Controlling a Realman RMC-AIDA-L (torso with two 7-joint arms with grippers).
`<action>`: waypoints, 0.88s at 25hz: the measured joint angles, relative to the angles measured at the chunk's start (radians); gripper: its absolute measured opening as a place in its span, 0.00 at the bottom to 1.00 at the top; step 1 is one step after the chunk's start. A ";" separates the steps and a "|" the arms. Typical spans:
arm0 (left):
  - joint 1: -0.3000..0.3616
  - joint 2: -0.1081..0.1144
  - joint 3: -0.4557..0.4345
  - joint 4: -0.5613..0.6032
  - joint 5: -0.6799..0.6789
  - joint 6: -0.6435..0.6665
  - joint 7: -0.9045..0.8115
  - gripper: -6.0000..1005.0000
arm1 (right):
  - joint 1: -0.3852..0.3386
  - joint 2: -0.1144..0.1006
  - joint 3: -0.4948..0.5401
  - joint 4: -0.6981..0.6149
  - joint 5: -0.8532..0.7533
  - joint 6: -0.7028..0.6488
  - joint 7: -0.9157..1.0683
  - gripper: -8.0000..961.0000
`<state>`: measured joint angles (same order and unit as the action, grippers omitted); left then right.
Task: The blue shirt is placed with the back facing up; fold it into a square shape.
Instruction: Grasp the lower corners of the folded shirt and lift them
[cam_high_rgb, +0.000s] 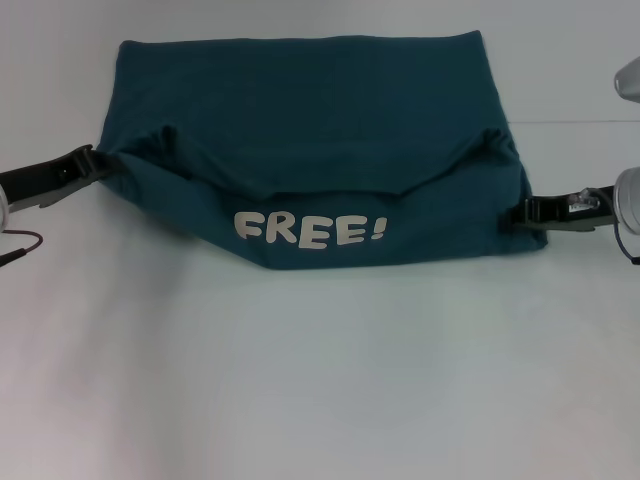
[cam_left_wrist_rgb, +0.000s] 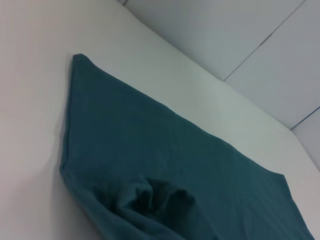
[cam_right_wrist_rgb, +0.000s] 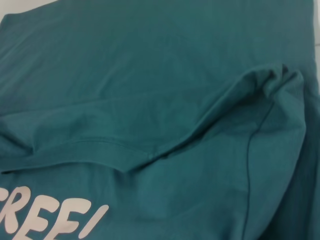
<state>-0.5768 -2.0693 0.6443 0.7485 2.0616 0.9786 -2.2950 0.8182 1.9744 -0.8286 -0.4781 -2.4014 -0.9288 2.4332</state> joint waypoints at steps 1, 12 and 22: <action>0.000 0.000 0.000 0.000 0.000 0.000 0.000 0.04 | -0.002 -0.001 0.000 0.000 0.000 -0.001 0.005 0.30; 0.008 0.003 0.003 0.000 0.001 0.015 -0.001 0.04 | -0.019 -0.005 0.018 -0.043 0.008 -0.059 0.004 0.04; 0.046 0.065 0.007 0.012 0.011 0.301 0.003 0.05 | -0.071 -0.029 0.079 -0.150 0.006 -0.323 0.007 0.05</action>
<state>-0.5310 -2.0045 0.6517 0.7609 2.0722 1.2798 -2.2922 0.7473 1.9449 -0.7500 -0.6283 -2.3957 -1.2520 2.4406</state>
